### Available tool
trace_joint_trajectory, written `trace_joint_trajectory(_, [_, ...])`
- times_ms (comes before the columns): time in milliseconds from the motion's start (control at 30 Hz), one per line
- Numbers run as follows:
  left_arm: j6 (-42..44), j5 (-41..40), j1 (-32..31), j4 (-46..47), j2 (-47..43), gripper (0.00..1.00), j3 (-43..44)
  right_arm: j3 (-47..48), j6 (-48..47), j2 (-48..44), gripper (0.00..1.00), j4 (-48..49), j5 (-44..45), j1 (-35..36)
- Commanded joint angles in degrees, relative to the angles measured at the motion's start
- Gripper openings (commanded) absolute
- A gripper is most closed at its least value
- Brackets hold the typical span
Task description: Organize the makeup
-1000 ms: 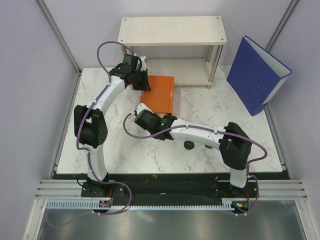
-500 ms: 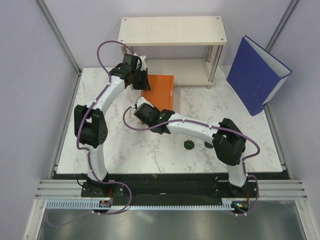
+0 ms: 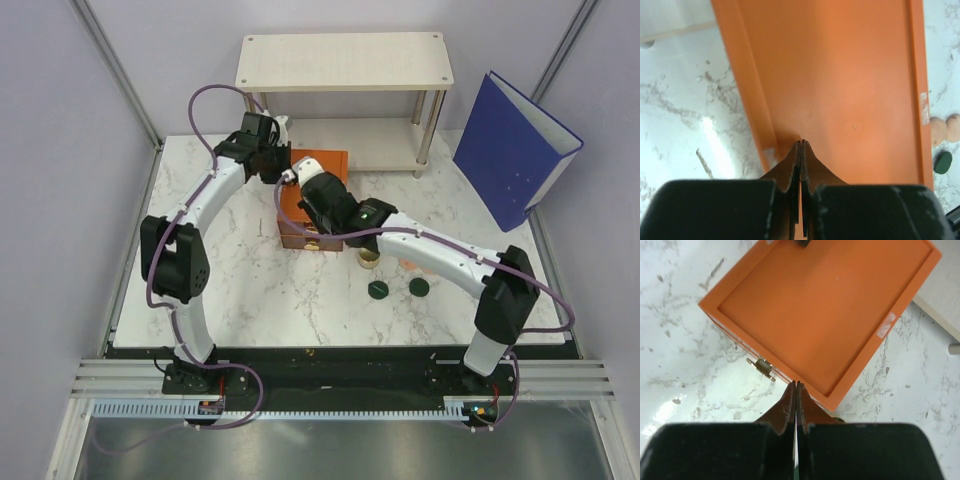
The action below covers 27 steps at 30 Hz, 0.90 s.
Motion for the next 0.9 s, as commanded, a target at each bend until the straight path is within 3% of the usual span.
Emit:
trace_joint_trajectory(0, [4.0,-4.5,0.3,-6.8,-4.1,0.02,-4.4,3.0,4.9,-2.8,0.0,2.6,-5.2,-5.3])
trace_joint_trajectory(167, [4.7,-5.7,0.4,-6.1,-11.1,0.04,-7.5,8.5,4.7,1.8,0.0,2.7,-9.1,-11.2])
trace_joint_trajectory(267, [4.1,-4.8,0.3,-4.2,-16.3,0.11,-12.1,13.0,4.2,6.2,0.0,2.2,-14.5,-14.1])
trace_joint_trajectory(300, [3.9,-4.1,0.4,-3.5,-18.1,0.28,-13.7,14.5,3.7,7.5,0.0,1.8,-17.7,-15.5])
trace_joint_trajectory(367, [2.9,-2.5,0.3,-0.7,-23.4,0.41,-18.9,19.6,3.7,11.5,0.0,-0.3,-19.6,-16.8])
trace_joint_trajectory(400, [2.5,-1.5,0.2,0.2,-25.2,0.53,-20.7,21.0,3.7,12.7,0.0,-0.7,-22.3,-18.1])
trace_joint_trajectory(467, [1.7,-0.9,0.0,2.5,-30.6,0.65,-25.8,23.9,4.0,15.3,0.0,-1.3,-23.7,-18.9])
trace_joint_trajectory(500, [1.5,0.1,-0.3,3.3,-32.1,0.75,-27.5,24.6,4.1,16.8,0.0,-1.6,-25.9,-19.3])
trace_joint_trajectory(567, [1.4,1.9,-0.5,5.6,-36.2,0.85,-32.0,25.8,4.5,17.9,0.0,-2.0,-27.3,-19.4])
trace_joint_trajectory(700, [0.7,8.5,-1.2,8.2,-39.1,0.91,-37.7,25.1,5.5,20.5,0.0,-2.9,-30.9,-19.8])
trace_joint_trajectory(867, [-1.9,14.2,-1.4,10.5,-39.5,0.93,-42.3,23.6,7.2,21.8,0.0,-2.8,-34.8,-19.9])
